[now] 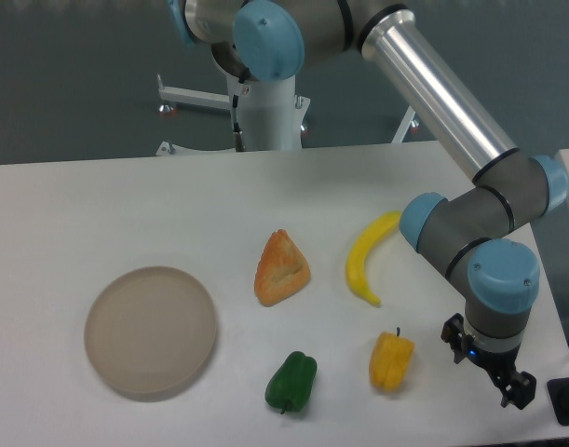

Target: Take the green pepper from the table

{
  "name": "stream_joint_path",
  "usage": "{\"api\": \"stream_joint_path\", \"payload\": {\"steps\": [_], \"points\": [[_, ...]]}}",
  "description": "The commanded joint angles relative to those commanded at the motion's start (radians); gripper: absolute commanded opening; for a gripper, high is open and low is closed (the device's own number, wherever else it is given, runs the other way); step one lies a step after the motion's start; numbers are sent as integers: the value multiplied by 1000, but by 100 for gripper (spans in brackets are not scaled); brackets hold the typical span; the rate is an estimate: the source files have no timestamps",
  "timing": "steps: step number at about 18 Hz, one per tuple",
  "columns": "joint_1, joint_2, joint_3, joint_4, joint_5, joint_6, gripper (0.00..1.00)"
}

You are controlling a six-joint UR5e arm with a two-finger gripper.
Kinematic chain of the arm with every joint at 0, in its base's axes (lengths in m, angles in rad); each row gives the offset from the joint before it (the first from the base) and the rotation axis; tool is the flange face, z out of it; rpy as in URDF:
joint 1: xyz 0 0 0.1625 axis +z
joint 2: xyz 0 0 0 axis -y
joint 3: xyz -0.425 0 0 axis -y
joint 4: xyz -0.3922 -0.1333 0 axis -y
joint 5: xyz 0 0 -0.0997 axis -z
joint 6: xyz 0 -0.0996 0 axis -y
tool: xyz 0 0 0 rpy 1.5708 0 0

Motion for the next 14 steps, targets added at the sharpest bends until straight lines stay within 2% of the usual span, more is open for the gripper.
{"api": "stream_joint_path", "payload": {"steps": [4, 11, 14], "points": [[0, -3, 11, 0, -6, -18, 100], [0, 20, -26, -9, -31, -31, 100], [0, 29, -37, -9, -31, -78, 100]]}}
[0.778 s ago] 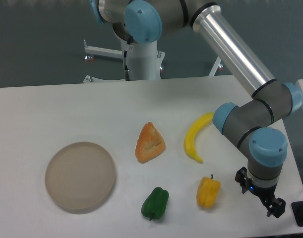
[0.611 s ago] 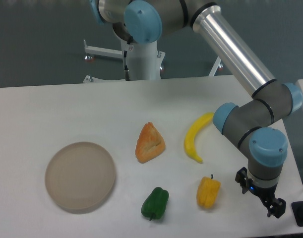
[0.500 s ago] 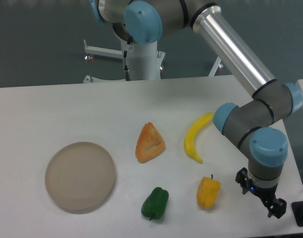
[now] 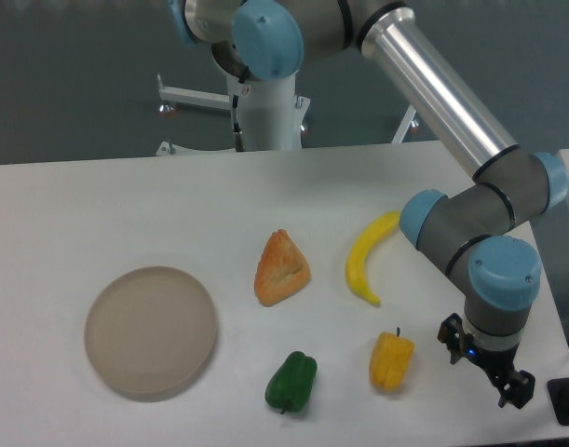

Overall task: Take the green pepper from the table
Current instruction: 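Move the open gripper over the yellow pepper toward the green pepper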

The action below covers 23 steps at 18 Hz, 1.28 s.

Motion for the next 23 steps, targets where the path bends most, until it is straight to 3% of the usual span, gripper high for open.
{"api": "stream_joint_path", "payload": {"steps": [4, 8, 14, 21, 23], "points": [[-2, 14, -8, -8, -9, -135, 100], [-2, 38, -32, -6, -92, -296, 100], [0, 136, -161, 23, -277, -537, 100], [-67, 247, -366, 72, -301, -617, 100], [-101, 256, -399, 112, -310, -667, 100]]}}
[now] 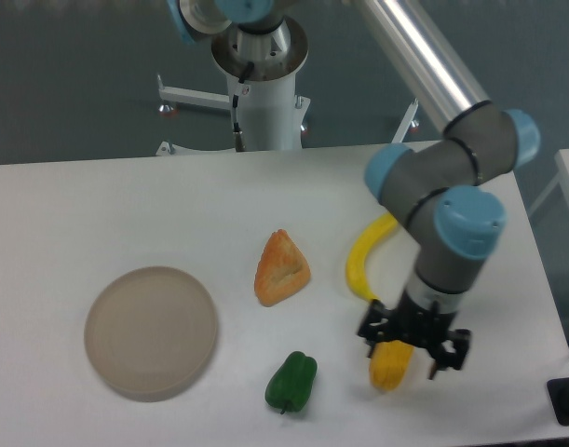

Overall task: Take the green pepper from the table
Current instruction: 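Move the open gripper over the yellow pepper toward the green pepper, then lower the gripper onto the green bell pepper and close on it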

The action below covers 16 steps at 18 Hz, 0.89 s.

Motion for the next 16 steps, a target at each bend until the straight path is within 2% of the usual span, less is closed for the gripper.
{"api": "stream_joint_path", "payload": {"steps": [6, 16], "points": [[-86, 3, -89, 109, 2, -49, 100], [-88, -24, -94, 135, 9, -34, 100]]}}
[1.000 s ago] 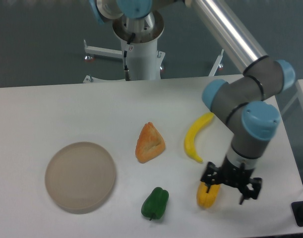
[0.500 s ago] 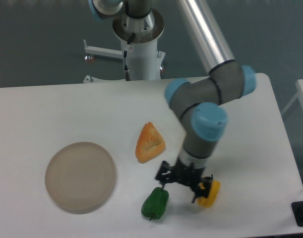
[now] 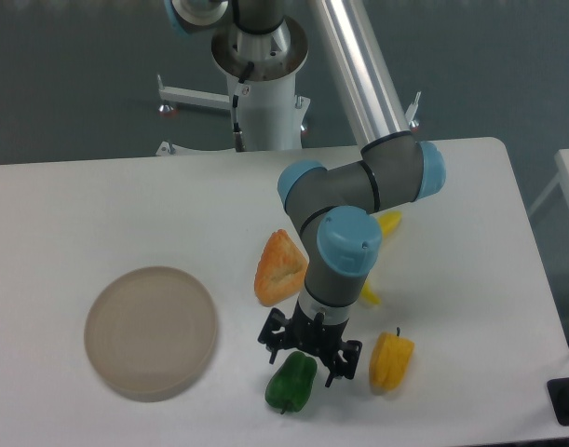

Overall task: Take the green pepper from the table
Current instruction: 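Lower the gripper onto the green bell pepper and close on it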

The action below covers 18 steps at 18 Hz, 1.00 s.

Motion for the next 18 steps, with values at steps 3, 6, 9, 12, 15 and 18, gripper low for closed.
{"api": "stream_joint_path", "payload": {"steps": [3, 6, 9, 12, 15, 18], "points": [[-2, -5, -8, 20, 2, 0, 100], [-2, -11, -20, 23, 2, -2, 100], [-2, -17, -35, 41, 2, -3, 100], [-2, -25, -41, 64, 2, -3, 100], [-2, -23, -40, 64, 2, -3, 85], [-2, -23, -40, 64, 0, -2, 38]]}}
